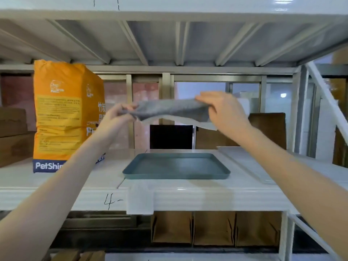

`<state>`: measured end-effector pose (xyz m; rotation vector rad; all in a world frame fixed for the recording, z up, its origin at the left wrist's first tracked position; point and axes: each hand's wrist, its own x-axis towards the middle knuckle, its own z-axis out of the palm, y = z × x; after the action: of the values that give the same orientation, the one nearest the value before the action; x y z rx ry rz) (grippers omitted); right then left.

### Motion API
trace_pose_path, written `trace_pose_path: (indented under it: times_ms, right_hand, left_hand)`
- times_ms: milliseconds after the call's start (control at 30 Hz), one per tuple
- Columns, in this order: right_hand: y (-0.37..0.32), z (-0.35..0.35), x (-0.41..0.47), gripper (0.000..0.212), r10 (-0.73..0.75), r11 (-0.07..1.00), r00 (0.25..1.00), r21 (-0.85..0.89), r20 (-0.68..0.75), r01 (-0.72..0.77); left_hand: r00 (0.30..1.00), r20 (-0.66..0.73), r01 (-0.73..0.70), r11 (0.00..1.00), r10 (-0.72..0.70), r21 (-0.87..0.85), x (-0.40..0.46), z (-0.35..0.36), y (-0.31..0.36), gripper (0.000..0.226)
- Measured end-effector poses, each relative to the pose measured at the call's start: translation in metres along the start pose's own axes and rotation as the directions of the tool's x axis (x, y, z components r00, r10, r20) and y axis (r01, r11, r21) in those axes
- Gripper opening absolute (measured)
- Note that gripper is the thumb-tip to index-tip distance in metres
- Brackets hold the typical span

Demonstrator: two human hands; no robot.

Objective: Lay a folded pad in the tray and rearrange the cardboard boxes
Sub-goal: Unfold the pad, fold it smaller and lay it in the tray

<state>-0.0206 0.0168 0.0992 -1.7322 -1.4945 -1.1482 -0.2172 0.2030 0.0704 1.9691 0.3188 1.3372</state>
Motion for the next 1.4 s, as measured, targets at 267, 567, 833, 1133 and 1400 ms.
trace_pose_path:
  times_ms: [267,567,833,1133,1400]
  right_hand:
    - [0.009,0.081,-0.071,0.03,0.108,0.981,0.712,0.042,0.693,-0.19]
    - [0.014,0.082,-0.073,0.034,0.085,0.921,0.677,0.202,0.731,-0.333]
    - [0.008,0.071,-0.068,0.024,0.043,0.89,0.606,0.245,0.794,-0.384]
    - [0.015,0.094,-0.06,0.048,0.192,0.96,0.646,-0.006,0.739,-0.279]
    - [0.011,0.101,-0.065,0.057,0.143,0.912,0.37,0.023,0.918,-0.41]
  left_hand:
    - [0.841,0.471,-0.192,0.669,-0.265,0.718,-0.02,0.0,-0.072,0.034]
    - [0.854,0.517,-0.368,0.637,-0.056,0.677,-0.029,0.026,-0.068,0.025]
    - [0.861,0.484,-0.166,0.814,-0.155,0.556,-0.033,0.021,-0.071,0.039]
    - [0.762,0.482,-0.075,0.681,-0.433,0.729,-0.007,0.048,-0.08,0.047]
    - [0.572,0.515,-0.116,0.559,-0.638,0.821,-0.01,0.054,-0.088,0.065]
